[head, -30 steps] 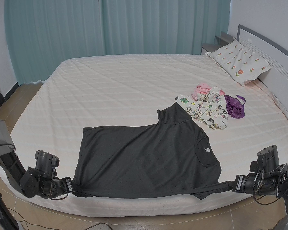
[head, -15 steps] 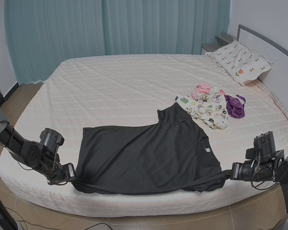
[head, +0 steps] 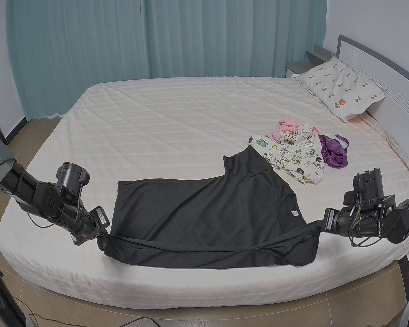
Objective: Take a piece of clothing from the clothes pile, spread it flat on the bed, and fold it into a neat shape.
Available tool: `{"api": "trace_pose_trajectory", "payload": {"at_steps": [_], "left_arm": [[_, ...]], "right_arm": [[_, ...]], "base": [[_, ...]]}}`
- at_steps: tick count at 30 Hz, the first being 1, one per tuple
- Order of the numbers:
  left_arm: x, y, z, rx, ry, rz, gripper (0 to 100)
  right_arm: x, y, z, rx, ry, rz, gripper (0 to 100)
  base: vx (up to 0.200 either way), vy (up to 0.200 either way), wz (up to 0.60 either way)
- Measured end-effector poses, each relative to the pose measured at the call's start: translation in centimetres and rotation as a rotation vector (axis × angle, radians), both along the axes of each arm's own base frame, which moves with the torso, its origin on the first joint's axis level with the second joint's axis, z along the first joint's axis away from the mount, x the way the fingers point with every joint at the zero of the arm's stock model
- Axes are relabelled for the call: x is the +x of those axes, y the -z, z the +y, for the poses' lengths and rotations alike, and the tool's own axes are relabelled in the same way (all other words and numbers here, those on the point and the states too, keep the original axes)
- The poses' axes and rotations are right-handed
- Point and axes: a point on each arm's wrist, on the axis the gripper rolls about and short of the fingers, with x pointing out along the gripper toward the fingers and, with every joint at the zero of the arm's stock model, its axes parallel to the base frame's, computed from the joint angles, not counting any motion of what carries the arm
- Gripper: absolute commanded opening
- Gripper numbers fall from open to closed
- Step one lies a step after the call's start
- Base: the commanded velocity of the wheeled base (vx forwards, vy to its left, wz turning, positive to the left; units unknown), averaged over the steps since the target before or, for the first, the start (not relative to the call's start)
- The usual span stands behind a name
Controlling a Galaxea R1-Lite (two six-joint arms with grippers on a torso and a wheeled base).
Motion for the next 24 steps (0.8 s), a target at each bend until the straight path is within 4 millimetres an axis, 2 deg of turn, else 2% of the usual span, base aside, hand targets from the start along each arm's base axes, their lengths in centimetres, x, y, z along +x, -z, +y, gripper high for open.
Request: {"api": "trace_pose_trajectory", "payload": {"at_steps": [7, 12, 18, 24], "left_arm": [[0.8, 0.2, 0.6, -0.021, -0.042, -0.001, 0], [0.4, 0.2, 1.0, -0.054, -0.040, 0.016, 0], [-1.6, 0.4, 1.3, -0.020, 0.032, 0.077, 0], [-3.8, 1.2, 1.6, 0.019, 0.105, 0.154, 0]], "right_arm": [[2.6, -0.6, 0.5, 0.015, 0.009, -0.044, 0], [3.1, -1.2, 0.5, 0.022, 0.013, -0.068, 0], [2.5, -1.9, 0.3, 0.026, 0.014, -0.085, 0], [0.2, -1.2, -0.2, -0.030, -0.024, -0.030, 0]], "base": [[0.000, 0.000, 0.00], [0.000, 0.000, 0.00], [0.000, 0.000, 0.00], [0.000, 0.000, 0.00]]}}
